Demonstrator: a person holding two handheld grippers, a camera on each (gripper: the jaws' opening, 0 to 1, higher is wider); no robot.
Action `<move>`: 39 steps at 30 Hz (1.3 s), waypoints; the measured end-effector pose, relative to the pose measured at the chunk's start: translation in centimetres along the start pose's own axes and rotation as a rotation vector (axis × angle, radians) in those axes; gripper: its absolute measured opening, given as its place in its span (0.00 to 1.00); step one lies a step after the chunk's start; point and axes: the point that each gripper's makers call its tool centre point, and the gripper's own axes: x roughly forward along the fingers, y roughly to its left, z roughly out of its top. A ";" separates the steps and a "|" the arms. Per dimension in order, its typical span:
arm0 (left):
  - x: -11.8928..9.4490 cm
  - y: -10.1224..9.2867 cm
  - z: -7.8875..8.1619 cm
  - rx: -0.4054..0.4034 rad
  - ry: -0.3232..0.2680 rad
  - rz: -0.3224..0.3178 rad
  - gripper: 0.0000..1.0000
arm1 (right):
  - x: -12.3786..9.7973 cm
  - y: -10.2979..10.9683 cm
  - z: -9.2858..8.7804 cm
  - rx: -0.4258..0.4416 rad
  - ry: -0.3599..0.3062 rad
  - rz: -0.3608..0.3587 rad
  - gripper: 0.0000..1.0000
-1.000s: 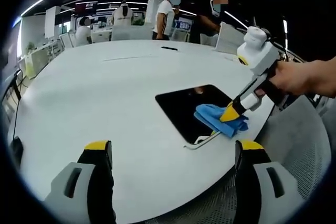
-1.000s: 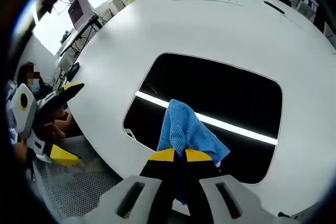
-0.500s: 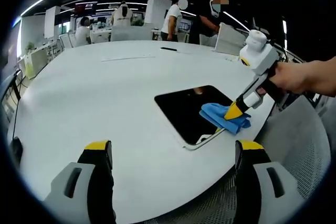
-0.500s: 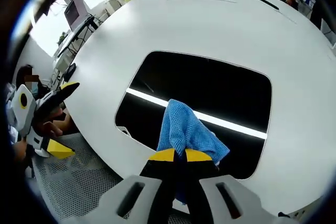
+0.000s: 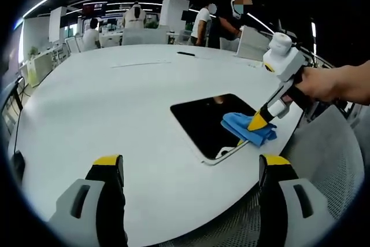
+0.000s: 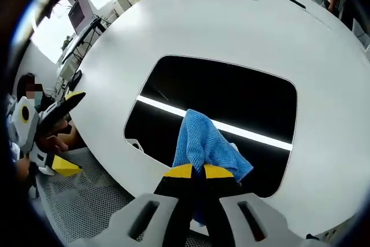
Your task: Wipe the mirror surface with the cleaning cloth until all visible marks leave the cleaned area.
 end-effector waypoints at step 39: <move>0.0 0.1 0.0 -0.003 -0.003 0.001 0.96 | 1.6 -1.5 5.2 -0.029 -0.003 -0.026 0.00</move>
